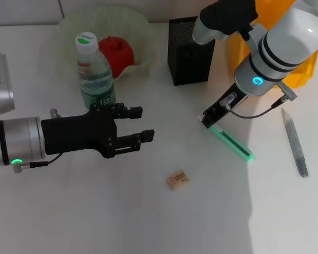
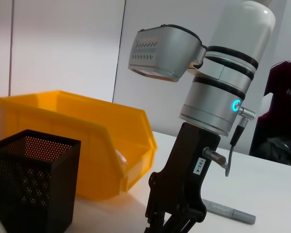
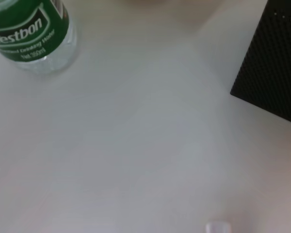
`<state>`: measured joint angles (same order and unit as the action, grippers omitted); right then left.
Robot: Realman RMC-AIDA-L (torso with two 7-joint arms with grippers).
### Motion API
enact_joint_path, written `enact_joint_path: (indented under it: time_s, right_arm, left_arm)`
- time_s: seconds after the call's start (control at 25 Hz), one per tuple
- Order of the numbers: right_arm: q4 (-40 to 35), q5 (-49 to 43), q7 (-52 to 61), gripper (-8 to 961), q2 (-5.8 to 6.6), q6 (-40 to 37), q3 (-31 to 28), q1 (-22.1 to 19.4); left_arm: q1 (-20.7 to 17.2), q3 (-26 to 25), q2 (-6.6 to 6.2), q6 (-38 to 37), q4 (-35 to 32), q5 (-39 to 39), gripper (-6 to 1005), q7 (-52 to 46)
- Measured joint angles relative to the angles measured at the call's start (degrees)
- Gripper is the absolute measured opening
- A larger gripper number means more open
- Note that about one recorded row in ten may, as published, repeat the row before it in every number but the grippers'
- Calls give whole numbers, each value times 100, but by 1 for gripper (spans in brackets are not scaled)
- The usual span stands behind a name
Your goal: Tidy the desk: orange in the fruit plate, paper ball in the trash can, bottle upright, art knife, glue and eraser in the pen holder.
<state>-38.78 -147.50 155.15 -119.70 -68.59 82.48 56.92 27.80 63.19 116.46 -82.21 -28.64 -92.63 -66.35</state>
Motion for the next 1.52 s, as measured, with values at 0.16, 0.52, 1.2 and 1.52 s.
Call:
enact_joint_path:
  time_s: [0.16, 0.52, 1.2, 1.52]
  right_arm:
    - [-251, 9, -3, 168, 0, -83, -21, -106]
    - [-2967, 436, -109, 169, 53, -1081, -869, -1168]
    - [-1961, 6327, -4827, 170, 38, -98, -2951, -2714]
    - [1369, 8721, -8449, 171, 36, 534, -2998, -1701]
  left_arm:
    - [-33, -21, 0, -37, -17, 15, 613, -2]
    - [-78, -57, -9, -138, -19, 29, 613, -19]
    - [-42, -139, -2, -254, -18, 25, 613, 5]
    - [-21, -170, 26, -254, -18, 25, 613, 8]
